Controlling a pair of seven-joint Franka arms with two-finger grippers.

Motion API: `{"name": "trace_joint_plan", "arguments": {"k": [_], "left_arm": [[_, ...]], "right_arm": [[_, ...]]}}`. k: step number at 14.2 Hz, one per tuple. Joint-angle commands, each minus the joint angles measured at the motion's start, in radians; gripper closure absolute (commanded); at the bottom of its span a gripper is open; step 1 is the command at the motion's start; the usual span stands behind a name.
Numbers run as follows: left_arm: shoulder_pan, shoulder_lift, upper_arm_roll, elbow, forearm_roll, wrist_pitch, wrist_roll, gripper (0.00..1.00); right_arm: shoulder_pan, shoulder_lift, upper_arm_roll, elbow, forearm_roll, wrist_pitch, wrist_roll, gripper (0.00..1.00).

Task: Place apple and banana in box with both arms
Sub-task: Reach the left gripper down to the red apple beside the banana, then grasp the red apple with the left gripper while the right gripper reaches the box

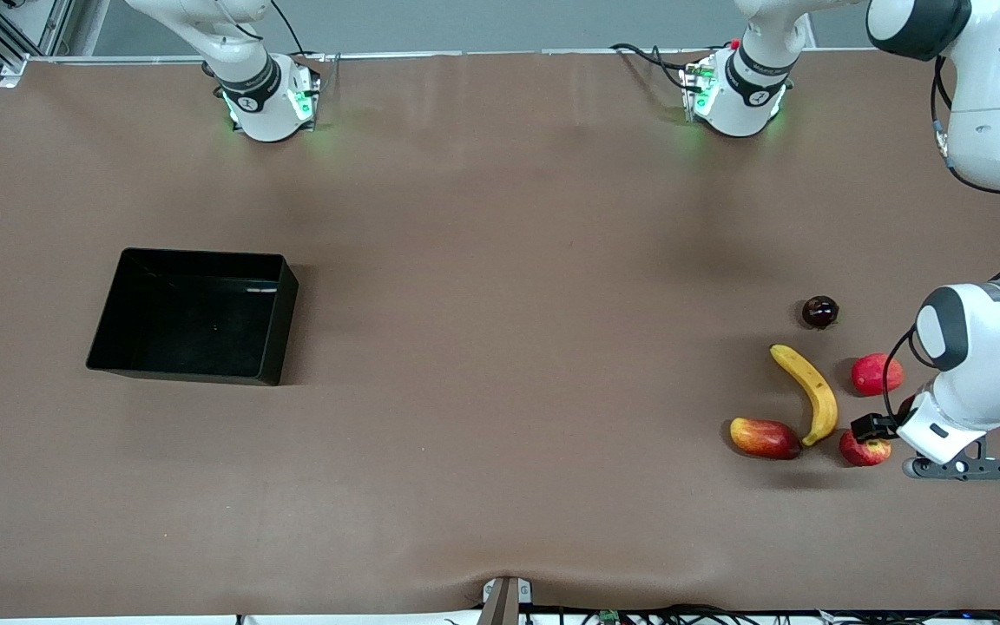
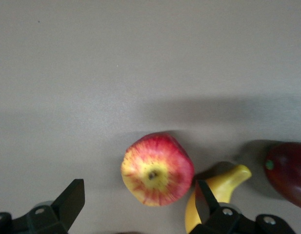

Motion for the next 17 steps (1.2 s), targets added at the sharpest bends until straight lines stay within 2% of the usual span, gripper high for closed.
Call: {"name": "trace_joint_plan", "arguments": {"k": [1, 6, 8, 10, 17], "left_arm": [[0.006, 0.047, -0.006, 0.025, 0.019, 0.046, 0.017, 0.00], [0.006, 0.061, -0.009, 0.025, -0.035, 0.055, 0.008, 0.00], [0.006, 0.053, -0.010, 0.025, -0.047, 0.054, 0.014, 0.00], [0.007, 0.046, -0.015, 0.022, -0.052, 0.052, 0.016, 0.00], [0.007, 0.058, -0.017, 0.014, -0.054, 0.052, 0.019, 0.00]], "right_arm": [[-0.030, 0.085, 0.013, 0.026, 0.007, 0.025, -0.015, 0.00], [-0.060, 0.229, 0.013, 0.006, 0.022, 0.030, -0.066, 0.00], [-0.086, 0.300, 0.013, 0.006, 0.023, 0.114, -0.069, 0.00], [-0.095, 0.326, 0.013, -0.012, 0.022, 0.180, -0.083, 0.00], [-0.115, 0.341, 0.014, -0.272, 0.020, 0.528, -0.156, 0.01]]}}
